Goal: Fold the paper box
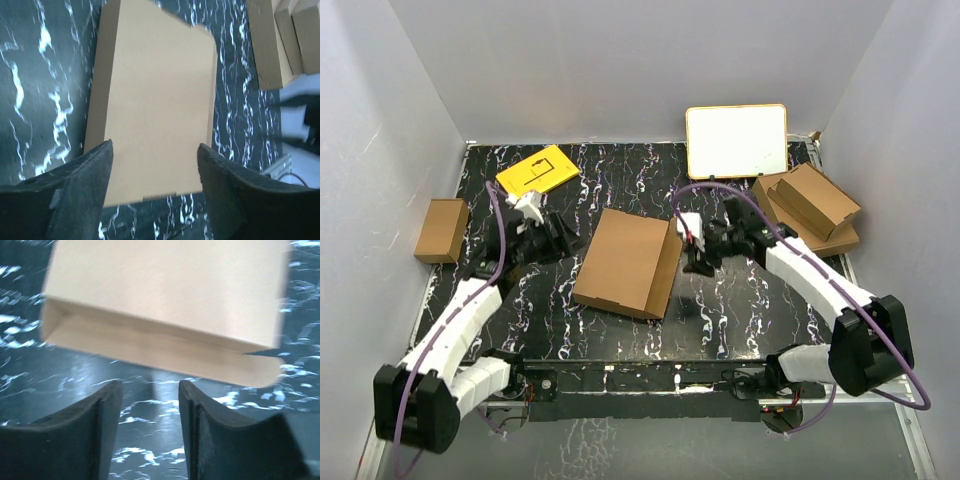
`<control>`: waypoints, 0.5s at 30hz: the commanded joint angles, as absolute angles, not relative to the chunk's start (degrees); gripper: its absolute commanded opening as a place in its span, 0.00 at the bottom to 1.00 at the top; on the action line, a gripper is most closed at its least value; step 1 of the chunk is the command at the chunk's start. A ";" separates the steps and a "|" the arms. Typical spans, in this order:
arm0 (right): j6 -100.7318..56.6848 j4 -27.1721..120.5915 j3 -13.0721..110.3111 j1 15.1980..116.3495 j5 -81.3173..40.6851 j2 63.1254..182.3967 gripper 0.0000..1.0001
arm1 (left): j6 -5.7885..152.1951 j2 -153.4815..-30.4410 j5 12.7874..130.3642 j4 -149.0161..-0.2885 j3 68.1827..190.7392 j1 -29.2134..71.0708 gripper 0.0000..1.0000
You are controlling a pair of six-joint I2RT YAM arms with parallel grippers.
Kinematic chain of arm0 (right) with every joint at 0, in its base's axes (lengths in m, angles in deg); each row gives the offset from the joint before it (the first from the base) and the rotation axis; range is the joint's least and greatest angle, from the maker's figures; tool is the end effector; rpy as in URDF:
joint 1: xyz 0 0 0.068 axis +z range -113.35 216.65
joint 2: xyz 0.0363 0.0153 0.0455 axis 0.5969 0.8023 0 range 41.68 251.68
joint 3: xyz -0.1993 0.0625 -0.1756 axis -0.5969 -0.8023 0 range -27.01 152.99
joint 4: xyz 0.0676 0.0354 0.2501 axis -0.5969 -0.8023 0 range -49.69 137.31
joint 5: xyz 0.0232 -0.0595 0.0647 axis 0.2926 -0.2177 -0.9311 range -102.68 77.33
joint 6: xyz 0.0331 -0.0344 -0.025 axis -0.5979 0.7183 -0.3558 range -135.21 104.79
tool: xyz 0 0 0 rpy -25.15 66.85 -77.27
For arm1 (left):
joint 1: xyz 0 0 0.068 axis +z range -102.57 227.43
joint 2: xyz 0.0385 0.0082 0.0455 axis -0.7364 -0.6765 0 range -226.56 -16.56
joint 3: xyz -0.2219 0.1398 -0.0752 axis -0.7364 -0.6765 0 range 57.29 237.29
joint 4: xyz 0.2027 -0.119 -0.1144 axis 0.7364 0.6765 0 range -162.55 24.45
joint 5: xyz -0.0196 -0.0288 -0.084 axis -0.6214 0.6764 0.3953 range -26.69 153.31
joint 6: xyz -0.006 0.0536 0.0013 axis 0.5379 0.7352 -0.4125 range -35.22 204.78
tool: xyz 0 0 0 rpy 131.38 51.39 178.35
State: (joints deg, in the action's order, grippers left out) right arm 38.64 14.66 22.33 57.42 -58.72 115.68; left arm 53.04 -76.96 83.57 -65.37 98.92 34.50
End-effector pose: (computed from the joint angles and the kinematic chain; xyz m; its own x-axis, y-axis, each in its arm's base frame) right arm 0.2231 0.1120 0.2366 0.0282 -0.5886 -0.8079 -0.9951 0.0604 -0.0788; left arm 0.2287 -0.0653 0.2740 -0.6328 -0.3612 -0.6849 0.2121 0.7698 -0.6020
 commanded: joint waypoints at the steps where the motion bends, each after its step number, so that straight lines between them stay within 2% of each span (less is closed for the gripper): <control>1: 28.18 24.29 33.03 55.27 -52.23 120.41 0.54 | 46.56 -68.28 89.15 -61.31 90.76 34.56 0.55; 3: 27.36 25.09 37.62 55.10 -49.24 125.62 0.50 | 45.58 -64.04 89.89 -57.14 88.58 34.56 0.43; 7: 26.14 23.95 47.97 55.01 -44.45 138.16 0.27 | 42.66 -60.65 92.04 -54.56 83.65 34.34 0.30; 10: 24.87 20.07 57.72 55.01 -43.06 148.38 0.16 | 39.24 -62.73 94.07 -57.54 80.95 33.83 0.15; 15: 24.95 15.34 66.48 55.06 -42.54 157.11 0.12 | 38.91 -70.10 91.02 -59.66 80.62 31.90 0.12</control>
State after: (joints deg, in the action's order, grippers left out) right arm 26.31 19.38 60.47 55.10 -44.01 154.74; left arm 40.93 -66.20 91.06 -57.63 80.62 33.17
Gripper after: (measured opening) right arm 0.131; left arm 0.123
